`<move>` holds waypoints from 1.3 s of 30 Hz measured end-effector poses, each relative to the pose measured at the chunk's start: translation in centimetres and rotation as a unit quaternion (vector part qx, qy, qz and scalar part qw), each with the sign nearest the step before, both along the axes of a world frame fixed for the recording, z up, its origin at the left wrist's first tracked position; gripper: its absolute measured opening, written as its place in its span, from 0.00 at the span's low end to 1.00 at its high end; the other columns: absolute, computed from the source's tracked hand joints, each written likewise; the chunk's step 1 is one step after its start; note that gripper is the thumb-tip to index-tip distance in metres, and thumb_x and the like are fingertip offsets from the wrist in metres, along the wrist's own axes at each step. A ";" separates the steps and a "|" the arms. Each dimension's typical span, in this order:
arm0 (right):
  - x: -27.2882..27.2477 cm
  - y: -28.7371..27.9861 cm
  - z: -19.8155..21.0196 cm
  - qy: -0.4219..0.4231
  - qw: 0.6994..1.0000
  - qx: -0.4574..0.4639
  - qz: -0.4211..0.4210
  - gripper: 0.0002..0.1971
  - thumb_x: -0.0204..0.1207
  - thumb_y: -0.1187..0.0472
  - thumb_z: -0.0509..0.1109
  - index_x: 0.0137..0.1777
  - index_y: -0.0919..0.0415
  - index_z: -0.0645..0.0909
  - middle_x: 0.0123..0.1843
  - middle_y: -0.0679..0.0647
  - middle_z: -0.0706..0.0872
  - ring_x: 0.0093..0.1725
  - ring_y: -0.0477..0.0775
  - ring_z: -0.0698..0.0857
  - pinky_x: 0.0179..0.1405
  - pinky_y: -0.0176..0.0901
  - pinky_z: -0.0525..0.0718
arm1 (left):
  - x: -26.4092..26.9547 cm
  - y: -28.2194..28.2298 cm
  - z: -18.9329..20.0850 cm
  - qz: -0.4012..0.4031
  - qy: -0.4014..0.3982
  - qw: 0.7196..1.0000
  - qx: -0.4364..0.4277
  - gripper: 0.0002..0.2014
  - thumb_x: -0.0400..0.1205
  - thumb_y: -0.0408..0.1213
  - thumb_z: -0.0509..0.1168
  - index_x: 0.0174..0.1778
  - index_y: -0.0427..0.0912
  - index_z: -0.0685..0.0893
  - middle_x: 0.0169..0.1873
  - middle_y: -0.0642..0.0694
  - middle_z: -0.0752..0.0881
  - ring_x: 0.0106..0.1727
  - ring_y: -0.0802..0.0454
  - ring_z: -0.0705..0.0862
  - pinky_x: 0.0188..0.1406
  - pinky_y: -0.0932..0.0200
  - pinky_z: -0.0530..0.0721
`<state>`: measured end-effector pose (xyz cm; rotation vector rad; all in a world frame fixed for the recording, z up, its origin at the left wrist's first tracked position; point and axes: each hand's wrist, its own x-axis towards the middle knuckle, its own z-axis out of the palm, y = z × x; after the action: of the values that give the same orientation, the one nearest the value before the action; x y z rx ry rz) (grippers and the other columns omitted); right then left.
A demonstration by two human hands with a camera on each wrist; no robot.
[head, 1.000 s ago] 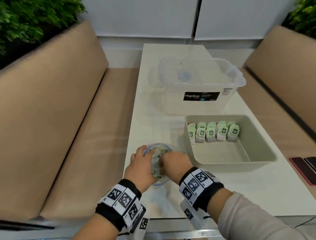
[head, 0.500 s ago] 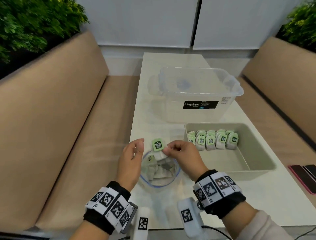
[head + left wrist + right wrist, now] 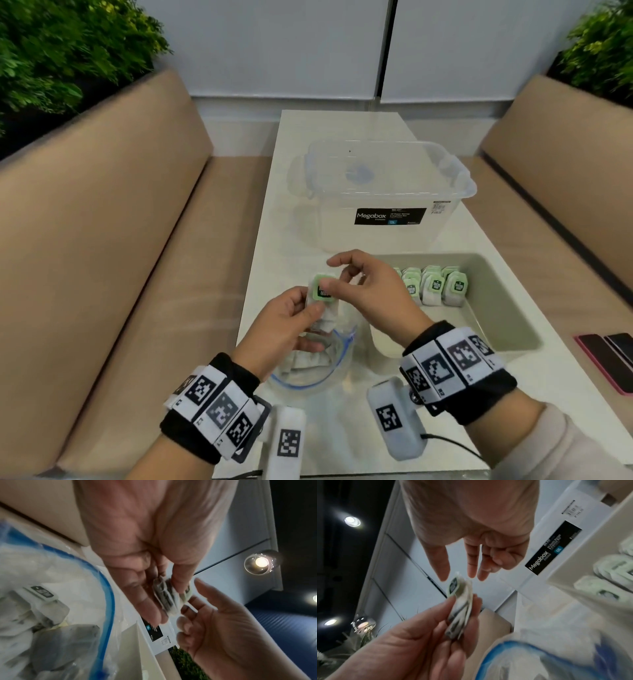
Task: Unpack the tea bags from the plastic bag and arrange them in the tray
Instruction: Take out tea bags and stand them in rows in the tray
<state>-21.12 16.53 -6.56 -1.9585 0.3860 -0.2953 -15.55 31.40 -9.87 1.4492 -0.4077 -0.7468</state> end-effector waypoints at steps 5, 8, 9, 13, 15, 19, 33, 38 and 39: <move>0.7 -3.1 1.5 0.021 0.997 -0.070 0.034 0.04 0.70 0.57 0.77 0.37 0.52 0.85 0.27 0.41 0.80 0.23 0.32 0.75 0.26 0.23 0.69 | -0.3 -2.1 0.0 -0.013 0.022 1.000 -0.016 0.17 0.73 0.45 0.67 0.55 0.42 0.81 0.43 0.46 0.89 0.39 0.53 0.88 0.34 0.58 0.87; 0.8 -4.7 2.6 0.009 0.999 -0.001 0.046 0.05 0.75 0.63 0.74 0.38 0.58 0.82 0.23 0.42 0.77 0.17 0.36 0.72 0.19 0.23 0.68 | -0.3 -3.3 0.0 0.004 0.017 1.000 -0.016 0.15 0.75 0.41 0.67 0.56 0.41 0.80 0.43 0.48 0.89 0.40 0.54 0.89 0.31 0.62 0.86; 0.8 -5.3 2.9 0.002 0.999 0.020 0.049 0.05 0.76 0.65 0.72 0.39 0.59 0.81 0.24 0.46 0.77 0.17 0.37 0.72 0.18 0.26 0.69 | -0.2 -3.7 0.0 0.016 0.012 1.000 -0.013 0.12 0.77 0.38 0.67 0.56 0.40 0.80 0.43 0.47 0.89 0.41 0.53 0.89 0.30 0.62 0.86; 1.1 -8.4 3.5 -0.001 0.999 -0.001 0.049 0.08 0.77 0.65 0.70 0.39 0.54 0.79 0.26 0.45 0.80 0.21 0.44 0.77 0.21 0.36 0.74 | 0.4 -4.5 -0.6 0.076 0.013 0.997 -0.006 0.07 0.81 0.33 0.64 0.54 0.41 0.80 0.43 0.45 0.87 0.40 0.54 0.89 0.28 0.63 0.86; 1.4 -10.2 3.3 0.041 0.996 -0.051 0.055 0.07 0.77 0.63 0.71 0.38 0.54 0.79 0.26 0.44 0.81 0.24 0.45 0.80 0.24 0.37 0.76 | 0.6 -4.5 -0.9 0.093 0.018 0.995 -0.006 0.06 0.81 0.33 0.64 0.53 0.42 0.80 0.43 0.45 0.87 0.38 0.55 0.89 0.28 0.64 0.86; 2.5 -12.7 2.0 0.203 0.951 -0.188 0.138 0.05 0.75 0.62 0.72 0.39 0.55 0.80 0.29 0.46 0.83 0.28 0.45 0.82 0.26 0.33 0.76 | 0.8 -4.4 -1.4 0.106 0.019 0.994 0.002 0.05 0.81 0.33 0.64 0.51 0.44 0.80 0.44 0.44 0.87 0.37 0.57 0.89 0.28 0.65 0.85; 7.8 -11.5 -3.9 0.384 0.791 -0.375 0.293 0.11 0.69 0.55 0.78 0.50 0.54 0.86 0.43 0.47 0.84 0.40 0.49 0.80 0.33 0.35 0.75 | 0.9 -4.5 -1.7 0.125 0.024 0.992 0.027 0.08 0.81 0.33 0.65 0.55 0.40 0.80 0.47 0.41 0.87 0.36 0.58 0.89 0.27 0.64 0.84; 8.1 -11.3 -4.7 0.359 0.787 -0.418 0.278 0.11 0.70 0.53 0.77 0.49 0.55 0.86 0.48 0.51 0.89 0.48 0.53 0.85 0.46 0.41 0.81 | 0.8 -4.5 -1.8 0.125 0.018 0.991 0.033 0.07 0.80 0.33 0.65 0.54 0.42 0.80 0.45 0.42 0.88 0.37 0.58 0.89 0.28 0.64 0.85; 8.0 -11.3 -4.8 0.352 0.789 -0.421 0.277 0.10 0.70 0.53 0.77 0.48 0.55 0.85 0.47 0.50 0.88 0.47 0.53 0.85 0.44 0.40 0.81 | 0.8 -4.5 -1.8 0.125 0.017 0.991 0.034 0.07 0.80 0.33 0.65 0.54 0.42 0.80 0.45 0.43 0.88 0.37 0.58 0.89 0.28 0.64 0.84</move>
<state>-13.07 5.24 -11.34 -2.9212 0.1092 0.8231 -14.79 26.92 -11.65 1.5165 -0.1706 -0.5875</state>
